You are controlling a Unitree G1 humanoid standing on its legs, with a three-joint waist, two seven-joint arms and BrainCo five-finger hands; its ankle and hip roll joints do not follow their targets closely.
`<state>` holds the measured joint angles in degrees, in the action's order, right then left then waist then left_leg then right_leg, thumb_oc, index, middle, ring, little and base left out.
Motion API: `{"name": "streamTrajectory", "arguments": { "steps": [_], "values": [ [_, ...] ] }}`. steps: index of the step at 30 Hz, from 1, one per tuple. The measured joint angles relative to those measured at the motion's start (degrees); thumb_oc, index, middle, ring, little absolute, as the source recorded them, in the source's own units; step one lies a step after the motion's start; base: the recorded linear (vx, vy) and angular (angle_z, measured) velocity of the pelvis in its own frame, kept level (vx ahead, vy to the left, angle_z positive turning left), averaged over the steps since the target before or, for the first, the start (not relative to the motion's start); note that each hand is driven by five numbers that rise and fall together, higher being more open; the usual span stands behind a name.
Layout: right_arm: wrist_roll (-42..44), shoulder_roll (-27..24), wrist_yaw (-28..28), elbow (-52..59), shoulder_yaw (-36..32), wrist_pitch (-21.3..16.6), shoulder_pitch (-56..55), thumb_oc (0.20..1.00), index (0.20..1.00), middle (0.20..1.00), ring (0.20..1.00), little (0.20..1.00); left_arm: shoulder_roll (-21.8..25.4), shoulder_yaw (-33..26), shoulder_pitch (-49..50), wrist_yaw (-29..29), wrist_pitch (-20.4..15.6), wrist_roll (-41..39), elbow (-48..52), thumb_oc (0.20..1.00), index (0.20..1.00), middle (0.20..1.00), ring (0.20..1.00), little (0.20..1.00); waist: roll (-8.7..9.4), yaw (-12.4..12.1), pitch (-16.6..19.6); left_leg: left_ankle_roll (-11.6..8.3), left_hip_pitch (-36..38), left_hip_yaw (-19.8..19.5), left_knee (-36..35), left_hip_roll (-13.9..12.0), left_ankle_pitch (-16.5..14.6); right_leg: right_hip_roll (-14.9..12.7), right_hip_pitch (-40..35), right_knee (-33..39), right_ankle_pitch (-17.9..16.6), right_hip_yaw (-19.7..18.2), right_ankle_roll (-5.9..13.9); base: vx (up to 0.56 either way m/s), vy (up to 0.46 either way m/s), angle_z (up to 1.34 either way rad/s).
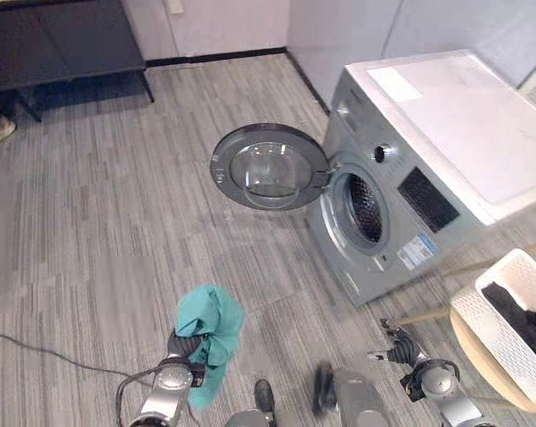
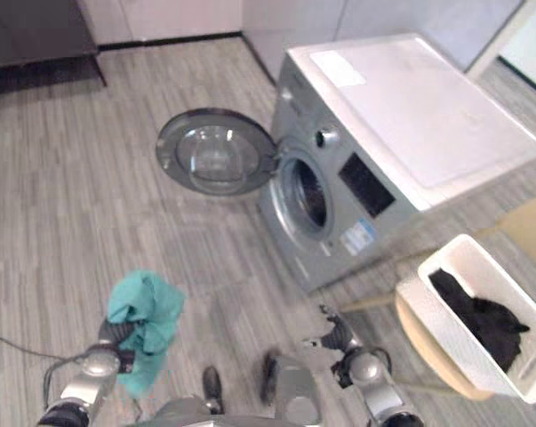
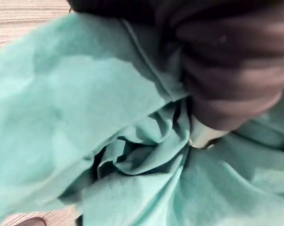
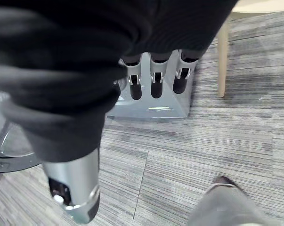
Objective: Grab the laundry basket,head to the washer,open it,put in the laundry and shut it.
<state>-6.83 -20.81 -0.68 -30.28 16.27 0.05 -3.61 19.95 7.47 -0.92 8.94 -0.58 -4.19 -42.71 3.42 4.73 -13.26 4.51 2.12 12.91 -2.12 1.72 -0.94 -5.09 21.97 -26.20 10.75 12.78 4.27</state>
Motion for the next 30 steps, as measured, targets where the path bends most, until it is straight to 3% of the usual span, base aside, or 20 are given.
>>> {"name": "streamTrajectory", "arguments": {
  "steps": [3, 6, 8, 9, 11, 13, 14, 15, 16, 18, 19, 21, 22, 23, 24, 25, 26, 28, 29, 30],
  "values": [
    [0.0, -0.5, 0.1, -1.8, -0.1, 0.1, 0.0, 1.0, 1.0, 1.0, 1.0, 1.0, -1.1, -0.2, 1.2, -0.3, 0.2, 0.1, -0.7, 0.2, 0.2, 0.2, 0.2, 0.2, 1.07, 0.9, -0.6, -0.89, 3.3, -2.0, 0.4, 2.6, -3.4, 1.1, 3.6, 8.1, -4.1, -2.1, 1.15, 0.32, -0.072, 0.54],
    [0.0, -0.6, 0.3, -4.3, -0.1, 0.5, 0.1, 1.0, 1.0, 1.0, 1.0, 1.0, -1.6, -0.1, 3.7, -0.3, 0.7, 0.4, -0.8, 0.2, 0.2, 0.2, 0.2, 0.2, 0.91, 1.0, -0.8, -1.5, 6.2, -3.3, 0.2, 3.6, -6.6, 0.2, 3.3, 13.4, -6.8, 1.2, 1.41, 0.32, -0.164, 0.44],
    [0.0, -0.6, 0.5, -4.6, -0.1, 0.4, -0.4, 1.0, 1.0, 1.0, 1.0, 1.0, -2.1, 0.5, 5.1, -0.4, 0.7, 0.6, -0.7, 0.2, 0.2, 0.2, 0.2, 0.2, 0.67, 1.4, -1.0, -2.61, 7.8, -4.3, 2.3, 3.0, -7.7, 0.0, 0.1, 15.3, -13.7, 3.2, -1.23, 0.32, -0.202, 0.28],
    [0.0, -0.5, 0.6, -5.4, -0.1, 0.4, -0.2, 1.0, 1.0, 1.0, 1.0, 1.0, -2.6, 0.5, 5.2, -0.4, 0.7, 0.6, -0.8, 0.2, 0.2, 0.2, 0.2, 0.2, 0.11, 1.4, -1.3, -3.31, 8.1, -4.6, 3.6, 2.1, -8.2, 0.7, -0.8, 14.1, -13.8, 2.7, -1.48, 0.29, -0.183, 0.48],
    [0.0, -0.5, 0.7, -6.9, -0.2, 0.6, -0.8, 1.0, 1.0, 1.0, 1.0, 1.0, -3.3, 1.2, 5.5, -0.9, 0.7, 0.6, -0.7, 0.2, 0.2, 0.2, 0.2, 0.2, 0.11, 1.9, -1.2, -4.83, 8.2, -4.8, 12.2, 0.7, -9.0, 2.2, -5.2, 14.5, -13.4, 2.3, -2.15, 0.29, -0.206, 0.41],
    [0.0, -0.6, 0.5, -7.1, -1.6, 0.3, -0.7, 1.0, 1.0, 1.0, 1.0, 1.0, -4.2, 1.7, 6.2, -1.4, 0.6, 0.6, -1.0, 0.2, 0.2, 0.2, 0.2, 0.2, 0.37, 0.9, -0.2, -9.49, 2.0, -0.4, 32.1, -2.9, -4.4, 4.4, -12.7, 21.1, -12.1, 1.9, -4.33, 0.19, -0.121, -0.28],
    [0.0, -0.7, 0.2, -7.2, -1.9, 0.2, -0.6, 1.0, 1.0, 1.0, 1.0, 1.0, -4.1, 1.9, 6.7, -1.7, 0.5, 0.6, -1.0, 0.2, 0.2, 0.2, 0.2, 0.2, 1.02, 0.2, 0.8, -9.95, -1.6, -0.4, 37.9, -4.0, -4.8, 4.6, -13.7, 23.3, -14.1, 0.4, -6.66, 0.11, -0.026, -0.83],
    [0.0, -1.0, 0.0, -7.1, -2.0, 0.2, -0.3, 1.0, 1.0, 1.0, 1.0, 1.0, -4.2, 1.9, 7.0, -1.7, 0.5, 0.7, -1.0, 0.2, 0.2, 0.2, 0.2, 0.2, 1.15, -0.3, 1.6, -10.36, -3.3, 0.9, 37.3, -4.5, -7.2, 5.3, -14.1, 23.8, -16.2, -0.8, -8.95, 0.17, -0.019, -0.67],
    [-0.1, -1.3, 0.0, -7.5, -1.9, 0.4, 0.0, 1.0, 1.0, 1.0, 1.0, 1.0, -4.2, 2.0, 6.8, -1.8, 0.7, 0.8, -1.0, 0.2, 0.2, 0.2, 0.2, 0.2, 0.57, 0.4, 1.8, -10.44, -5.4, 0.2, 35.5, -5.4, -8.7, 6.5, -15.0, 25.0, -16.0, -1.8, -9.25, 0.17, 0.006, -0.58],
    [-0.1, -1.2, -0.1, -8.0, -2.0, 0.8, 0.2, 1.0, 1.0, 1.0, 1.0, 1.0, -4.1, 2.1, 5.8, -1.8, 0.7, 1.0, -0.9, 0.2, 0.2, 0.2, 0.2, 0.2, 1.8, 0.3, 1.3, -9.75, -6.2, 0.6, 25.6, -5.0, -8.6, 7.0, -17.2, 27.6, -16.7, -4.4, -9.14, 0.19, 0.049, -0.58],
    [0.0, -1.1, 0.0, -8.4, -2.0, 0.8, 0.3, 1.0, 1.0, 1.0, 1.0, 1.0, -4.0, 2.2, 5.7, -2.0, 0.7, 1.1, -0.1, 0.2, 0.2, 0.2, 0.2, 0.2, 2.79, 0.7, 1.2, -9.78, -6.0, -0.4, 14.7, -3.9, -7.2, 7.7, -19.5, 29.7, -17.3, -7.7, -8.84, 0.14, 0.049, -1.05],
    [-0.1, -0.2, 0.6, -8.8, -0.2, 0.4, 0.2, 1.0, 1.0, 1.0, 1.0, 1.0, -3.8, 2.2, 6.8, -2.1, 0.5, 2.8, 1.1, 0.2, 0.2, 0.2, 0.2, 0.2, 3.19, -0.1, 1.3, -9.78, -5.9, -2.7, 7.3, -3.7, -2.3, 9.0, -22.0, 30.6, -17.4, -10.9, -8.73, 0.25, 0.133, -1.62],
    [-0.1, 1.0, 0.0, -9.3, 0.6, 0.9, -1.0, 1.0, 1.0, 1.0, 1.0, 1.0, -2.9, 2.3, 5.9, -2.1, 0.6, 2.8, 3.6, 0.2, 0.2, 0.2, 0.2, 0.2, 4.42, 2.7, 1.2, -10.43, -9.2, -8.1, 10.4, -1.3, -1.3, 9.9, -23.9, 30.7, -17.5, -15.5, -9.07, 0.35, 0.215, -2.26],
    [-0.1, 2.9, -0.4, -12.4, 0.4, 0.3, 1.0, 1.0, 1.0, 1.0, 1.0, 1.0, -1.8, 2.7, 6.4, -2.1, 0.1, 2.9, 4.5, 0.2, 0.2, 0.2, 0.2, 0.2, 5.64, -0.2, 0.8, -9.84, -9.8, -15.4, 8.3, 2.9, -1.4, 9.5, -23.3, 29.7, -15.3, -21.8, -0.39, 0.33, 0.204, -3.28],
    [-0.1, 3.2, -0.4, -15.6, -1.5, 0.6, 3.4, 1.0, 1.0, 1.0, 1.0, 1.0, -3.1, 3.0, 6.0, -2.1, -0.8, 2.8, 3.4, 0.2, 0.2, 0.2, 0.2, 0.2, 2.92, -2.1, 0.5, -8.05, -9.8, -21.6, 1.7, 1.8, 1.5, 8.5, -21.2, 25.6, -8.6, -15.0, -0.22, 0.33, 0.213, -3.68],
    [-0.1, 2.7, -0.5, -15.5, -1.9, 0.5, 3.8, 1.0, 1.0, 1.0, 1.0, 1.0, -3.2, 3.3, 5.8, -2.2, -0.6, 2.7, 1.9, 0.2, 0.2, 0.2, 0.2, 0.2, 2.2, -1.4, 0.3, -8.92, -10.2, -22.5, 0.6, 1.1, 3.6, 9.7, -22.2, 26.8, -12.1, -15.6, -4.25, 0.36, 0.243, -2.9],
    [-0.4, 1.2, -0.6, -15.0, -1.9, 0.3, 4.2, 1.0, 1.0, 1.0, 1.0, 1.0, -3.8, 4.1, 4.7, -2.5, -0.1, 2.7, 1.0, 0.2, 0.2, 0.2, 0.2, 0.2, 0.31, 0.1, 0.0, -8.63, -11.3, -25.0, 1.8, 0.1, 4.2, 11.1, -23.0, 27.6, -11.8, -17.3, -4.83, 0.36, 0.33, -2.05],
    [-1.9, -0.5, -0.7, -15.2, -2.3, 0.4, 2.2, 1.0, 1.0, 1.0, 1.0, 1.0, -4.2, 6.3, 3.5, -3.0, -0.3, 2.7, 1.1, 0.2, 0.2, 0.2, 0.2, 0.2, -1.07, 0.7, 1.1, -6.55, -10.3, -20.1, 6.2, -0.8, 3.1, 11.3, -24.2, 26.7, -11.8, -19.8, -7.79, 0.18, 0.279, -1.77],
    [-1.9, -2.1, -0.7, -13.4, -2.4, 0.5, 0.3, 1.0, 1.0, 1.0, 1.0, 1.0, -4.1, 6.9, 2.5, -3.4, -0.5, 2.8, 1.3, 0.2, 0.2, 0.2, 0.2, 0.2, -2.22, 3.5, 1.7, -4.11, -8.5, -14.5, 4.8, -1.5, 3.0, 10.8, -24.4, 24.8, -9.9, -21.4, -8.3, -0.04, 0.243, -1.38],
    [-1.9, -2.7, -0.9, -12.4, -1.9, 0.9, -0.6, 1.0, 1.0, 1.0, 1.0, 1.0, -3.5, 6.7, 0.5, -3.5, -1.2, 2.8, 2.1, 0.2, 0.2, 0.2, 0.2, 0.2, -2.73, 5.1, 2.0, -3.26, -7.6, -11.1, 2.9, -1.5, 4.5, 10.9, -20.3, 18.8, -7.4, -23.3, -6.49, -0.19, 0.235, -1.17]
  ]
}}
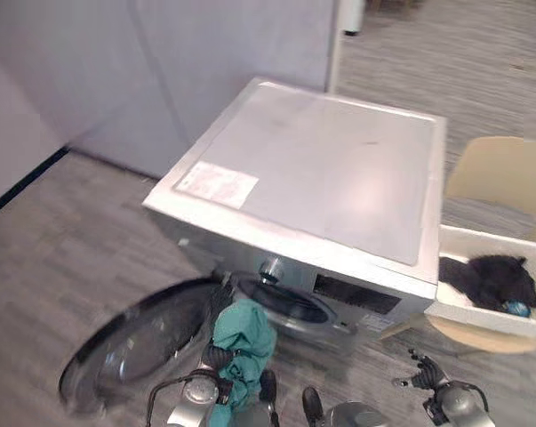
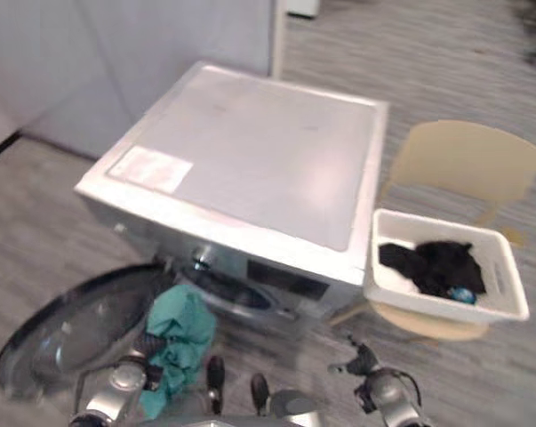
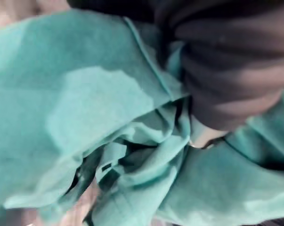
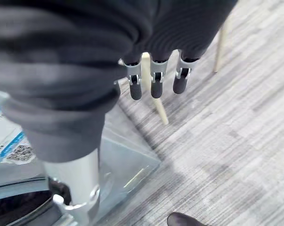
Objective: Grab the laundry basket,head to the washer,open it,put in the laundry and shut it.
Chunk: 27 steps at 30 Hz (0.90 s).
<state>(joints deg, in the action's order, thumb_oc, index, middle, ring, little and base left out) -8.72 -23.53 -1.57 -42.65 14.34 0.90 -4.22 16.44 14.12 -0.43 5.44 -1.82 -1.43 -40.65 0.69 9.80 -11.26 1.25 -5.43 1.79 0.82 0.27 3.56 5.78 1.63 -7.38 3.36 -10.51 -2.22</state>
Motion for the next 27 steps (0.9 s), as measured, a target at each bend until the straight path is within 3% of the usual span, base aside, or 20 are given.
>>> {"name": "streamTrajectory", "arguments": {
  "steps": [1, 2, 3, 4, 5, 6, 7, 8, 9, 10, 12, 14, 16, 20, 23, 25, 26, 27],
  "values": [
    [0.0, 0.0, 0.1, 0.9, 0.5, 0.2, 0.0, 1.0, 1.0, 1.0, 1.0, 1.0, 0.7, 0.0, -1.3, 0.0, 0.0, 0.0, 1.0, 0.2, 0.2, 0.2, 0.2, 0.2, 0.31, 0.5, -0.1, 0.48, -0.3, 1.7, -0.5, 0.4, 0.2, -0.3, 2.7, -3.1, 1.2, -1.1, 1.27, -0.18, 0.168, -1.3],
    [0.0, 0.6, 0.2, 2.4, 1.3, 0.1, 0.8, 1.0, 1.0, 1.0, 1.0, 1.0, 1.9, -0.4, -2.2, 0.5, -0.1, 0.0, 3.1, 0.2, 0.2, 0.2, 0.2, 0.2, 0.73, 0.5, -0.8, 1.04, -0.6, 7.5, -1.1, -0.1, -0.1, -1.0, 7.6, -8.3, 3.0, -1.7, 3.9, -0.19, 0.072, -2.11],
    [0.1, 2.8, 0.2, 3.6, 1.5, 0.1, 4.0, 1.0, 1.0, 1.0, 1.0, 1.0, 4.0, -1.6, -2.2, 1.7, -0.4, -0.1, 6.6, 0.2, 0.2, 0.2, 0.2, 0.2, 2.47, -2.8, -2.1, 1.57, -1.8, 13.3, -0.5, -0.1, -0.4, -3.7, 14.5, -12.9, 2.8, 5.0, 5.08, -0.19, 0.06, -2.42],
    [0.1, 3.4, 0.2, 5.5, 1.6, -0.5, 4.7, 1.0, 1.0, 1.0, 1.0, 1.0, 6.0, -0.3, -3.9, 1.8, -0.3, 0.0, 6.2, 0.2, 0.2, 0.2, 0.2, 0.2, 3.19, -3.8, -2.7, 1.56, -2.3, 13.7, -0.6, 0.9, -0.4, -6.9, 17.7, -15.3, 2.7, 9.2, 5.23, -0.17, 0.078, -1.88],
    [0.1, 4.0, -0.2, 6.0, 1.9, -0.7, 5.4, 1.0, 1.0, 1.0, 1.0, 1.0, 6.7, -0.7, -6.5, 2.0, -0.1, 0.0, 6.6, 0.2, 0.2, 0.2, 0.2, 0.2, 2.55, -2.2, -3.6, 2.37, -5.3, 15.1, 2.2, 1.9, -1.0, -13.0, 19.6, -17.6, 4.3, 19.3, 5.96, -0.26, 0.041, -0.8],
    [0.1, 4.8, -0.7, 6.1, 2.3, -0.7, 8.4, 1.0, 1.0, 1.0, 1.0, 1.0, 8.9, -0.3, -9.3, 2.5, -0.1, 0.0, 9.6, 0.2, 0.2, 0.2, 0.2, 0.2, 3.06, -3.3, -6.7, 3.31, -9.1, 17.2, 8.3, 0.9, -3.7, -19.3, 21.5, -22.5, 6.0, 31.2, 5.88, -0.13, 0.0, -0.62],
    [0.2, 4.6, -0.9, 6.9, 2.4, -1.1, 9.8, 1.0, 1.0, 1.0, 1.0, 1.0, 9.8, 0.7, -10.8, 3.3, -0.8, 0.0, 10.6, 0.2, 0.2, 0.2, 0.2, 0.2, 3.66, -4.9, -8.7, 3.86, -10.8, 17.9, 10.4, 0.8, -4.9, -19.3, 23.3, -24.3, 6.4, 30.3, 5.15, -0.21, 0.001, -0.61],
    [0.3, 4.2, -1.6, 8.8, 1.3, -1.4, 10.1, 1.0, 1.0, 1.0, 1.0, 1.0, 10.4, 0.6, -12.4, 4.2, -0.9, 0.0, 10.4, 0.2, 0.2, 0.2, 0.2, 0.2, 3.34, -5.3, -10.0, 3.75, -14.0, 17.8, 13.3, 0.7, -5.1, -17.3, 25.0, -24.2, 7.3, 24.2, 4.41, -0.11, -0.003, -0.17],
    [0.3, 3.6, -2.1, 10.1, 1.1, -1.7, 10.8, 1.0, 1.0, 1.0, 1.0, 1.0, 10.4, 0.5, -13.5, 5.0, -0.9, 0.0, 10.3, 0.2, 0.2, 0.2, 0.2, 0.2, 3.25, -5.0, -11.1, 2.92, -15.0, 16.8, 13.9, 1.1, -6.2, -16.4, 25.1, -23.0, 7.4, 21.1, 4.76, -0.15, -0.026, 0.24],
    [0.4, 3.2, -2.3, 10.1, 1.3, -1.5, 11.6, 1.0, 1.0, 1.0, 1.0, 1.0, 10.8, 0.6, -14.5, 5.9, -0.9, 0.0, 10.4, 0.2, 0.2, 0.2, 0.2, 0.2, 4.23, -4.8, -11.8, 3.8, -16.5, 16.9, 14.7, 1.9, -6.9, -16.1, 25.6, -22.9, 7.4, 19.5, 4.83, -0.17, -0.05, 0.14],
    [1.1, 0.2, -3.9, 11.2, 0.3, -1.6, 16.3, 1.0, 1.0, 1.0, 1.0, 1.0, 11.1, 0.0, -19.3, 9.0, -0.9, -0.2, 10.6, 0.2, 0.2, 0.2, 0.2, 0.2, 4.3, -5.0, -14.6, 2.89, -26.6, 17.2, 24.5, 0.2, -10.6, -15.9, 35.3, -30.4, 8.7, 16.5, 3.87, -0.12, -0.038, -0.01],
    [2.6, -0.8, -5.0, 14.0, -1.7, -1.9, 17.3, 1.0, 1.0, 1.0, 1.0, 1.0, 11.2, -0.4, -21.1, 10.7, -1.0, -0.2, 12.3, 0.2, 0.2, 0.2, 0.2, 0.2, 4.5, -5.0, -15.6, 3.81, -33.2, 17.7, 31.4, -1.8, -12.9, -15.6, 41.6, -36.0, 10.2, 15.6, 2.82, -0.1, -0.066, -0.07],
    [2.6, -1.3, -5.9, 15.9, -2.0, -1.7, 18.1, 1.0, 1.0, 1.0, 1.0, 1.0, 11.2, -0.8, -22.2, 11.7, -1.0, -0.2, 13.0, 0.2, 0.2, 0.2, 0.2, 0.2, 4.93, -3.3, -16.3, 3.33, -38.3, 17.9, 36.7, -3.2, -14.2, -15.4, 46.4, -40.5, 10.8, 15.2, 1.83, -0.13, -0.043, -0.05],
    [2.9, -2.1, -7.5, 19.0, -1.8, -2.6, 21.2, 1.0, 1.0, 1.0, 1.0, 1.0, 11.9, 1.5, -34.3, 16.3, -0.9, -0.1, 11.2, 0.2, 0.2, 0.2, 0.2, 0.2, 5.16, -0.8, -16.5, 4.64, -52.8, 18.0, 51.0, -8.7, -18.4, -13.1, 60.6, -51.6, 13.2, 14.6, -0.56, -0.05, -0.039, -0.21],
    [4.1, -2.2, -8.3, 19.8, -0.9, -3.5, 21.7, 1.0, 1.0, 1.0, 1.0, 1.0, 14.3, 3.7, -42.8, 18.6, -0.8, 0.1, 9.0, 0.2, 0.2, 0.2, 0.2, 0.2, 5.55, 1.4, -16.9, 4.59, -56.7, 18.0, 55.4, -10.8, -19.7, -12.4, 64.9, -55.4, 14.4, 14.4, -1.01, -0.01, -0.042, -0.21],
    [5.3, -2.8, -8.5, 21.6, 0.3, -5.1, 20.3, 1.0, 1.0, 1.0, 1.0, 1.0, 19.2, 10.4, -53.8, 20.8, -0.4, 1.7, 5.2, 0.2, 0.2, 0.2, 0.2, 0.2, 5.38, 1.9, -16.4, 3.36, -61.0, 17.7, 59.1, -13.1, -20.6, -11.0, 69.3, -57.3, 14.5, 14.3, -1.29, 0.01, -0.05, -0.28],
    [5.4, -3.0, -8.3, 21.9, 0.6, -5.9, 20.5, 1.0, 1.0, 1.0, 1.0, 1.0, 21.6, 12.2, -59.0, 21.6, -0.4, 3.1, 3.2, 0.2, 0.2, 0.2, 0.2, 0.2, 5.23, 1.8, -16.4, 4.58, -63.4, 17.5, 60.5, -13.7, -20.9, -10.7, 71.5, -59.0, 14.8, 14.6, -1.74, 0.03, -0.026, -0.16],
    [5.4, -3.0, -8.3, 22.0, 0.5, -6.0, 20.7, 1.0, 1.0, 1.0, 1.0, 1.0, 22.7, 11.9, -62.8, 22.6, -0.4, 4.3, 2.3, 0.2, 0.2, 0.2, 0.2, 0.2, 5.19, 2.3, -16.4, 4.57, -64.9, 17.7, 60.9, -13.8, -20.9, -10.6, 73.3, -59.6, 14.8, 14.4, -1.74, 0.03, -0.025, -0.11]
  ]
}}
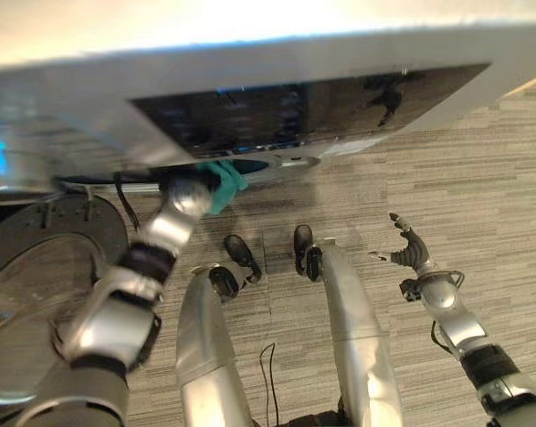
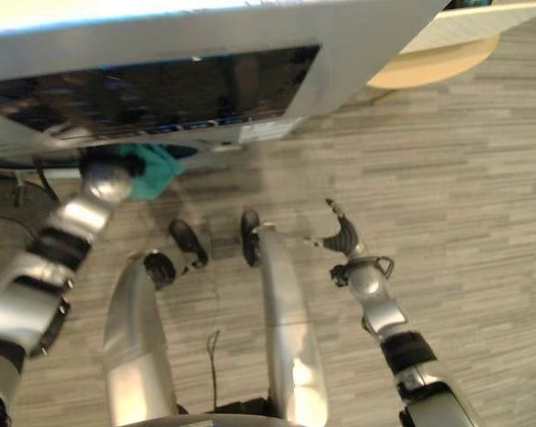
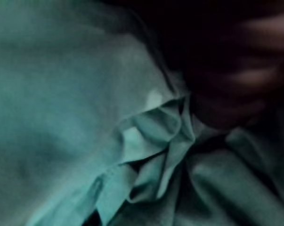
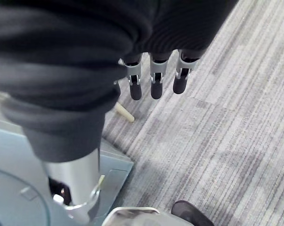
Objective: Grab the laundry basket,head to the washer,open it,put in the laundry and shut it.
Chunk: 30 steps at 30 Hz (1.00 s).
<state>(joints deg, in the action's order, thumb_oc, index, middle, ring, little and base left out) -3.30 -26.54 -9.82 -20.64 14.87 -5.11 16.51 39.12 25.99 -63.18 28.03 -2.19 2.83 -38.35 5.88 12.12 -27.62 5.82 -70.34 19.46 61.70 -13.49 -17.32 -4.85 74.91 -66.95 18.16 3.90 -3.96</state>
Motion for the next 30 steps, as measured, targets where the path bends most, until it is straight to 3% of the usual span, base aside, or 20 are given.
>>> {"name": "streamTrajectory", "arguments": {
  "steps": [3, 4, 5, 6, 7, 9, 11, 12, 13, 14, 15, 16, 17, 19, 21, 25, 26, 30],
  "values": [
    [1.8, 0.0, 0.1, 0.1, 1.0, -1.2, 0.2, 1.0, 1.0, 1.0, 1.0, 1.0, 6.4, 7.3, -10.5, 2.4, 0.3, 0.9, -4.0, 0.2, 0.2, 0.2, 0.2, 0.2, -0.05, 0.5, 0.0, 0.39, -2.9, -0.4, 2.9, -1.7, -0.5, 1.3, 2.7, -1.6, -0.1, 0.1, -0.07, 0.03, -0.034, -0.17],
    [2.3, -0.1, 0.1, -0.1, 1.2, -1.8, -0.1, 1.0, 1.0, 1.0, 1.0, 1.0, 7.5, 7.6, -13.0, 3.8, 0.8, 2.5, -3.8, 0.31, 0.31, 0.31, 0.31, 0.31, -0.34, 0.8, 0.0, 0.13, -3.2, -0.4, 3.2, -2.0, -0.7, 1.3, 3.2, -1.9, -0.2, 0.2, -0.35, 0.05, -0.052, -0.11],
    [2.6, -0.1, 0.2, -0.2, 1.5, -2.4, -0.4, 1.0, 1.0, 1.0, 1.0, 1.0, 9.2, 9.7, -16.1, 5.2, 0.9, 3.5, -3.6, 0.777, 0.777, 0.777, 0.777, 0.777, -0.46, 0.7, 0.0, 0.09, -3.8, -0.6, 3.6, -2.1, -0.6, 1.5, 3.6, -2.4, -0.1, 0.2, -0.68, 0.03, -0.032, -0.03],
    [3.6, -0.1, 0.3, -0.2, 1.4, -2.6, -0.9, 1.0, 1.0, 1.0, 1.0, 1.0, 9.3, 10.9, -16.3, 6.9, 0.8, 5.1, -2.5, 1.0, 1.0, 1.0, 1.0, 1.0, -0.46, 0.2, 0.0, 0.07, -4.7, -1.2, 4.0, -2.1, -0.6, 1.7, 4.2, -2.6, 0.0, 0.4, -0.79, 0.03, -0.015, 0.06],
    [4.1, -0.1, 0.5, -0.7, 1.4, -2.6, -0.4, 1.0, 1.0, 1.0, 1.0, 1.0, 9.6, 15.4, -16.8, 6.4, 1.4, 7.3, -4.7, 1.0, 1.0, 1.0, 1.0, 1.0, -0.49, -0.5, 0.0, -0.01, -5.0, -1.2, 4.6, -2.3, -0.6, 1.8, 4.7, -3.3, 0.1, 0.4, -1.01, 0.04, -0.03, 0.0],
    [4.7, -0.3, 0.8, -0.9, 1.5, -3.5, 1.5, 1.0, 1.0, 1.0, 1.0, 1.0, 9.6, 19.0, -17.9, 4.4, 1.9, 7.5, -9.4, 1.0, 1.0, 1.0, 1.0, 1.0, -0.57, -1.4, 0.0, -0.09, -5.6, -1.7, 5.3, -2.5, -0.9, 2.0, 5.1, -3.9, 0.3, 0.4, -1.32, 0.04, -0.031, -0.06],
    [4.6, -0.4, 1.1, -1.4, 1.2, -3.5, 2.7, 1.0, 1.0, 1.0, 1.0, 1.0, 9.4, 18.3, -17.0, 0.6, 1.7, 7.5, -11.2, 1.0, 1.0, 1.0, 1.0, 1.0, -0.65, -1.7, 0.0, -0.03, -5.7, -2.2, 5.4, -2.5, -1.4, 2.0, 5.0, -4.1, 0.4, 0.7, -1.4, 0.03, -0.011, 0.03],
    [4.6, -0.1, 1.3, -3.4, 1.2, -3.3, 2.2, 1.0, 1.0, 1.0, 1.0, 1.0, 7.4, 12.4, -9.4, -1.2, 0.9, 7.4, -9.7, 1.0, 1.0, 1.0, 1.0, 1.0, -1.28, -2.7, 0.3, -0.49, -4.0, -3.0, 5.1, -2.0, -1.6, 1.7, 2.8, -3.7, 0.9, 1.2, -1.93, 0.02, 0.004, 0.11],
    [4.6, -0.1, 1.3, -3.5, 1.2, -3.3, 1.7, 1.0, 1.0, 1.0, 1.0, 1.0, 6.4, 11.9, -6.5, -1.5, 0.8, 7.4, -9.6, 1.0, 1.0, 1.0, 1.0, 1.0, -1.86, -3.0, 0.7, -0.52, -3.5, -3.2, 5.0, -2.0, -1.7, 1.7, 2.0, -3.5, 1.1, 1.4, -1.91, 0.0, 0.005, 0.17],
    [4.5, 0.2, 1.3, -3.7, 0.4, -3.2, 0.7, 1.0, 1.0, 1.0, 1.0, 1.0, 3.2, 7.2, 0.9, -3.1, 0.6, 6.9, -8.1, 1.0, 1.0, 1.0, 1.0, 1.0, -3.37, -3.8, 1.4, -0.61, -2.1, -3.7, 3.9, -1.3, -1.7, 1.2, 0.0, -2.8, 1.5, 2.2, -1.95, -0.02, 0.008, 0.17],
    [4.5, 1.1, 1.2, -5.5, -0.1, -2.5, 0.0, 1.0, 1.0, 1.0, 1.0, 1.0, -1.3, 2.0, 8.9, -3.4, 0.5, 6.3, -5.8, 1.0, 1.0, 1.0, 1.0, 1.0, -3.68, -4.0, 1.5, -1.38, 1.2, -3.7, 2.1, -0.8, -1.6, 0.9, -3.0, -1.3, 1.6, 2.2, -1.97, -0.04, 0.018, 0.36],
    [4.3, 1.3, 1.3, -6.6, 1.4, -2.2, -2.2, 1.0, 1.0, 1.0, 1.0, 1.0, -4.6, 1.5, 19.7, -5.2, 0.2, 6.1, -4.9, 1.0, 1.0, 1.0, 1.0, 1.0, -4.74, -4.7, 7.0, -2.47, 1.9, -3.7, -0.8, 0.4, -1.5, 0.3, -4.1, 0.7, 2.3, 2.4, -1.86, -0.06, 0.04, 0.52],
    [3.9, 1.3, 0.9, -7.4, 1.3, -1.9, -3.6, 1.0, 1.0, 1.0, 1.0, 1.0, -5.5, 0.8, 28.8, -6.8, 0.1, 5.6, -1.4, 1.0, 1.0, 1.0, 1.0, 1.0, -4.51, -4.8, 8.6, -3.8, 6.4, -3.0, -5.2, 1.1, -0.5, -0.6, -8.1, 4.3, 1.4, 3.0, -1.78, -0.06, 0.041, 0.77],
    [3.7, 2.0, 0.9, -9.3, 0.6, -0.8, -4.5, 1.0, 1.0, 1.0, 1.0, 1.0, -6.2, -4.5, 39.2, -8.5, 0.0, 3.9, 2.0, 1.0, 1.0, 1.0, 1.0, 1.0, -3.94, -6.7, 11.1, -3.69, 13.2, -2.6, -12.4, 2.6, 2.8, -1.1, -14.8, 9.7, 1.2, 3.6, -1.33, -0.02, 0.046, 0.43],
    [3.5, 2.7, 0.7, -11.3, -1.4, 0.7, -5.2, 1.0, 1.0, 1.0, 1.0, 1.0, -10.5, -10.4, 46.0, -9.3, -0.5, 1.9, 4.6, 1.0, 1.0, 1.0, 1.0, 1.0, -3.78, -6.3, 11.2, -4.0, 20.3, -1.8, -19.2, 4.5, 5.7, -1.2, -21.2, 14.8, -0.6, 3.2, 0.09, 0.01, 0.028, 0.15],
    [3.4, 3.2, 1.3, -13.8, -3.1, 1.8, -10.5, 1.0, 1.0, 1.0, 1.0, 1.0, -13.4, -12.1, 60.1, -13.1, -1.3, -0.3, 4.6, 1.0, 1.0, 1.0, 1.0, 1.0, -3.9, -7.1, 12.5, -4.94, 37.8, -1.9, -33.1, 7.6, 8.5, -0.9, -38.2, 26.6, -1.2, 3.4, 1.9, 0.15, 0.025, 0.08],
    [3.4, 3.4, 1.5, -14.2, -4.7, 2.2, -12.9, 1.0, 1.0, 1.0, 1.0, 1.0, -14.9, -13.8, 63.7, -14.0, -1.3, -0.5, 4.4, 1.0, 1.0, 1.0, 1.0, 1.0, -3.85, -7.3, 12.8, -5.19, 43.5, -1.6, -38.8, 8.6, 10.6, -0.6, -43.2, 31.0, -2.3, 3.3, 3.23, 0.21, 0.034, -0.06],
    [2.2, 3.4, 3.0, -16.0, -5.7, 3.1, -19.9, 1.0, 1.0, 1.0, 1.0, 1.0, -16.8, -14.3, 71.8, -16.8, -1.0, -0.5, 1.8, 1.0, 1.0, 1.0, 1.0, 1.0, -3.07, -7.3, 16.0, -5.36, 56.7, -0.8, -49.6, 10.0, 14.0, 0.8, -54.9, 40.3, -4.9, 2.7, 3.4, 0.14, 0.028, -0.23]
  ]
}}
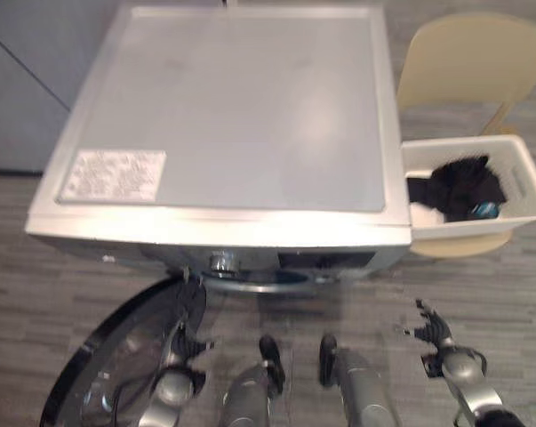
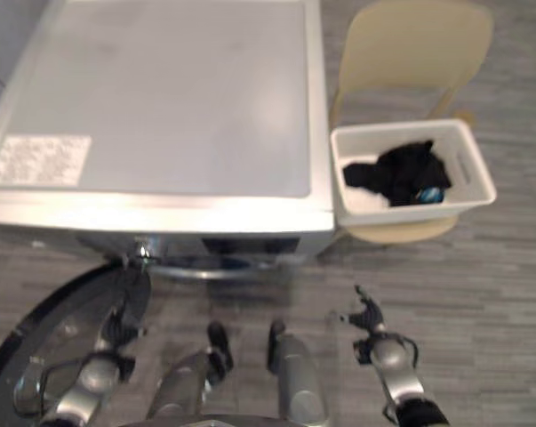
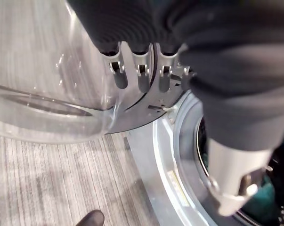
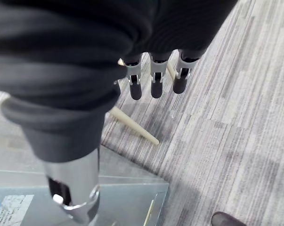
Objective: Grab the laundry basket,head to the washer,open it,put in the laundry and shut it.
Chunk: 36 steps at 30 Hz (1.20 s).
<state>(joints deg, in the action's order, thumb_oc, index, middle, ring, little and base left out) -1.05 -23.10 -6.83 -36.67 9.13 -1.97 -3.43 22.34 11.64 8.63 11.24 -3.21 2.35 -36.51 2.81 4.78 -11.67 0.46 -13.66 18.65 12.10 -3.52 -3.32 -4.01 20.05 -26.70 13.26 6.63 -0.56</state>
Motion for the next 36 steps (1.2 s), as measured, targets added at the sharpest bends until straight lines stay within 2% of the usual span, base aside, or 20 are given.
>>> {"name": "streamTrajectory", "arguments": {
  "steps": [4, 5, 6, 8, 11, 13, 14, 16, 20, 21, 22, 24, 27, 28, 29, 31, 33, 34, 35, 36],
  "values": [
    [-1.4, 1.4, 0.9, -3.4, 0.6, 0.5, 0.6, 1.0, 1.0, 1.0, 1.0, 1.0, -3.4, 0.4, -0.2, -1.6, 0.6, 0.0, -7.5, 1.0, 1.0, 1.0, 1.0, 1.0, 1.58, -0.7, 3.1, -0.72, 6.6, -7.8, -3.2, 1.4, 0.9, 2.3, -6.3, 6.2, -1.9, -4.9, 0.53, 0.17, 0.041, -0.8],
    [-3.0, 1.8, 1.0, -6.6, 0.8, 0.4, 1.4, 1.0, 1.0, 1.0, 1.0, 1.0, -5.5, 0.6, -2.5, -2.2, 0.6, 0.0, -10.3, 1.0, 1.0, 1.0, 1.0, 1.0, 1.75, -0.5, 3.6, -0.67, 10.2, -16.3, -5.6, 2.6, 1.0, 3.8, -9.6, 9.9, -4.4, -7.9, 0.6, 0.15, 0.041, -0.84],
    [-3.4, 1.8, 1.2, -7.2, 1.0, 0.6, 1.5, 1.0, 1.0, 1.0, 1.0, 1.0, -6.2, 0.9, -3.2, -2.5, 0.6, 0.0, -11.0, 1.0, 1.0, 1.0, 1.0, 1.0, 1.74, -0.8, 4.4, -1.13, 11.1, -17.8, -6.4, 2.3, 1.2, 4.0, -10.5, 10.8, -5.4, -8.4, 0.86, 0.1, 0.025, -0.88],
    [-3.5, 1.8, 1.4, -7.7, 1.5, 0.4, 1.5, 1.0, 1.0, 1.0, 1.0, 1.0, -6.8, 1.7, -5.3, -2.8, 0.5, 0.0, -12.9, 1.0, 1.0, 1.0, 1.0, 1.0, 1.72, 0.4, 6.2, -1.18, 12.4, -17.3, -7.9, 2.4, 1.2, 4.2, -11.6, 13.4, -6.7, -9.7, 1.83, 0.1, 0.063, -0.59],
    [-3.5, 2.5, 1.9, -9.3, 2.6, 0.5, 1.3, 1.0, 1.0, 1.0, 1.0, 1.0, -7.1, 2.5, -6.8, -3.2, 0.7, 0.0, -14.9, 1.0, 1.0, 1.0, 1.0, 1.0, 1.52, 1.5, 8.2, -1.25, 15.2, -12.3, -11.4, 1.8, 1.3, 4.7, -12.1, 17.0, -9.6, -13.9, 2.8, 0.01, 0.05, -0.94],
    [-3.4, 3.8, 1.8, -9.5, 2.4, 0.7, 1.0, 1.0, 1.0, 1.0, 1.0, 1.0, -6.6, 2.5, -7.0, -3.2, 0.8, 0.0, -14.0, 1.0, 1.0, 1.0, 1.0, 1.0, 1.55, 2.6, 8.2, -1.35, 16.5, -7.5, -12.6, 2.0, 1.5, 5.5, -10.5, 17.8, -12.9, -16.4, 4.52, -0.08, -0.011, -1.5],
    [-3.4, 4.8, 1.9, -9.1, 2.9, 0.7, 1.5, 1.0, 1.0, 1.0, 1.0, 1.0, -6.2, 2.4, -6.7, -3.3, 1.1, 0.0, -14.2, 1.0, 1.0, 1.0, 1.0, 1.0, 2.0, 2.9, 8.3, -1.23, 16.6, -3.0, -12.7, 2.0, 1.4, 5.3, -9.4, 20.2, -16.7, -17.2, 4.85, -0.09, -0.073, -1.92],
    [-3.4, 5.4, 1.8, -9.3, 2.8, 0.8, 1.3, 1.0, 1.0, 1.0, 1.0, 1.0, -6.0, 1.8, -6.9, -3.2, 1.3, 0.0, -14.1, 1.0, 1.0, 1.0, 1.0, 1.0, 1.75, 3.3, 8.1, -0.1, 16.3, 1.0, -13.2, 1.5, 0.4, 4.0, -8.3, 23.7, -16.7, -13.2, 5.96, -0.05, -0.108, -1.52],
    [-3.5, 8.8, 1.9, -11.0, 2.8, 1.3, 0.8, 1.0, 1.0, 1.0, 1.0, 1.0, -4.1, 1.8, -5.8, -3.2, 1.3, 0.2, -13.6, 1.0, 1.0, 1.0, 1.0, 1.0, 0.97, 1.9, 7.1, -0.43, 18.8, 14.2, -15.3, -1.0, -0.2, -3.7, -5.2, 17.6, -15.9, 16.3, 5.42, 0.0, -0.15, -1.63],
    [-3.5, 8.7, 1.8, -11.3, 2.8, 1.3, 1.3, 1.0, 1.0, 1.0, 1.0, 1.0, -4.3, 0.5, -3.9, -3.1, 1.7, 0.0, -12.4, 1.0, 1.0, 1.0, 1.0, 1.0, 0.19, -0.2, 6.9, -1.58, 20.6, 19.9, -15.0, -2.5, -0.1, -7.3, -5.6, 12.6, -14.5, 27.3, 4.72, 0.07, -0.094, -2.12],
    [-3.6, 8.5, 1.7, -11.3, 2.8, 1.2, 1.0, 1.0, 1.0, 1.0, 1.0, 1.0, -4.2, -0.1, -4.0, -2.8, 2.1, 0.0, -13.1, 1.0, 1.0, 1.0, 1.0, 1.0, 0.3, -1.1, 6.8, -1.54, 21.0, 21.1, -14.5, -3.1, -0.2, -8.3, -5.9, 10.7, -14.2, 30.2, 4.65, 0.13, -0.152, -1.85],
    [-3.8, 7.6, 1.6, -11.1, 2.6, 1.6, 0.4, 1.0, 1.0, 1.0, 1.0, 1.0, -2.9, -0.2, -4.1, -2.8, 2.2, 0.2, -14.5, 1.0, 1.0, 1.0, 1.0, 1.0, 1.01, -0.5, 6.7, -3.38, 21.0, 17.6, -14.2, -3.1, -1.9, -9.2, -9.5, 14.8, -13.5, 25.7, 7.16, 0.17, -0.169, -0.61],
    [-4.2, 5.4, 1.6, -11.1, 2.6, 2.0, 0.9, 1.0, 1.0, 1.0, 1.0, 1.0, -4.7, 0.3, -6.1, -2.8, 1.7, 0.1, -15.4, 1.0, 1.0, 1.0, 1.0, 1.0, -1.64, -0.3, 5.0, -4.65, 20.6, 15.8, -9.5, -5.9, -3.0, -5.1, -9.0, 14.7, -12.0, 22.6, 3.27, 0.16, -0.285, -0.3],
    [-4.9, 5.4, 1.6, -11.1, 2.6, 1.9, 1.8, 1.0, 1.0, 1.0, 1.0, 1.0, -4.9, 0.3, -6.3, -3.1, 1.7, 0.0, -15.9, 1.0, 1.0, 1.0, 1.0, 1.0, -1.81, -0.3, 4.2, -6.43, 17.6, 13.9, 1.3, -9.6, -3.0, -4.0, -8.7, 13.3, -10.2, 20.6, 0.61, 0.1, -0.262, -0.98],
    [-5.1, 5.4, 1.6, -11.1, 2.7, 2.0, 2.1, 1.0, 1.0, 1.0, 1.0, 1.0, -5.2, 0.2, -6.4, -3.1, 1.6, 0.0, -15.7, 1.0, 1.0, 1.0, 1.0, 1.0, -1.6, -0.7, 4.1, -6.9, 12.3, 11.6, 14.4, -13.3, -1.2, -3.1, -8.6, 13.3, -9.4, 19.3, -0.3, 0.12, -0.212, -0.97],
    [-5.1, 4.5, 1.2, -11.0, 2.7, 2.0, 2.8, 1.0, 1.0, 1.0, 1.0, 1.0, -6.3, 0.9, -6.6, -3.3, 1.4, 0.0, -15.3, 1.0, 1.0, 1.0, 1.0, 1.0, -1.94, -1.9, 3.0, -7.05, 4.2, 3.0, 27.9, -16.2, 2.3, -0.9, -10.0, 15.5, -9.7, 17.0, -1.79, 0.21, -0.065, -0.79],
    [-5.1, 3.9, 0.7, -11.0, 2.7, 2.3, 3.3, 1.0, 1.0, 1.0, 1.0, 1.0, -7.3, 1.6, -6.7, -3.7, 1.0, 0.0, -12.4, 1.0, 1.0, 1.0, 1.0, 1.0, -1.1, -2.2, 2.3, -7.39, -0.7, -4.7, 27.6, -10.8, -1.6, 0.4, -11.4, 18.5, -10.5, 14.5, -0.54, 0.28, 0.026, -0.71],
    [-5.1, 3.8, 0.6, -10.6, 3.5, 2.3, 3.4, 1.0, 1.0, 1.0, 1.0, 1.0, -7.5, 1.8, -6.3, -4.1, 0.5, -0.1, -10.5, 1.0, 1.0, 1.0, 1.0, 1.0, 0.16, -3.6, 1.7, -6.53, -0.8, -5.6, 15.7, -5.4, -2.4, 0.8, -13.3, 21.9, -11.6, 14.0, 0.86, 0.29, 0.031, -0.8],
    [-5.1, 3.6, 0.5, -10.3, 4.2, 2.2, 3.5, 1.0, 1.0, 1.0, 1.0, 1.0, -7.5, 1.7, -6.2, -4.3, 0.6, -0.1, -10.4, 1.0, 1.0, 1.0, 1.0, 1.0, 0.3, -3.5, 1.5, -6.12, -1.8, -4.1, 11.1, -4.8, -2.1, 2.1, -14.9, 23.6, -11.1, 13.8, 1.01, 0.41, 0.04, -0.61],
    [-5.1, 3.5, 0.3, -10.9, 4.9, 2.1, 2.9, 1.0, 1.0, 1.0, 1.0, 1.0, -8.0, 1.7, -6.2, -4.4, 0.7, -0.2, -10.7, 1.0, 1.0, 1.0, 1.0, 1.0, -1.0, -3.1, 1.9, -5.35, -1.6, -2.5, 1.6, -4.7, 0.0, 4.4, -18.1, 26.9, -9.4, 15.2, 3.9, 0.33, 0.041, -0.44]
  ]
}}
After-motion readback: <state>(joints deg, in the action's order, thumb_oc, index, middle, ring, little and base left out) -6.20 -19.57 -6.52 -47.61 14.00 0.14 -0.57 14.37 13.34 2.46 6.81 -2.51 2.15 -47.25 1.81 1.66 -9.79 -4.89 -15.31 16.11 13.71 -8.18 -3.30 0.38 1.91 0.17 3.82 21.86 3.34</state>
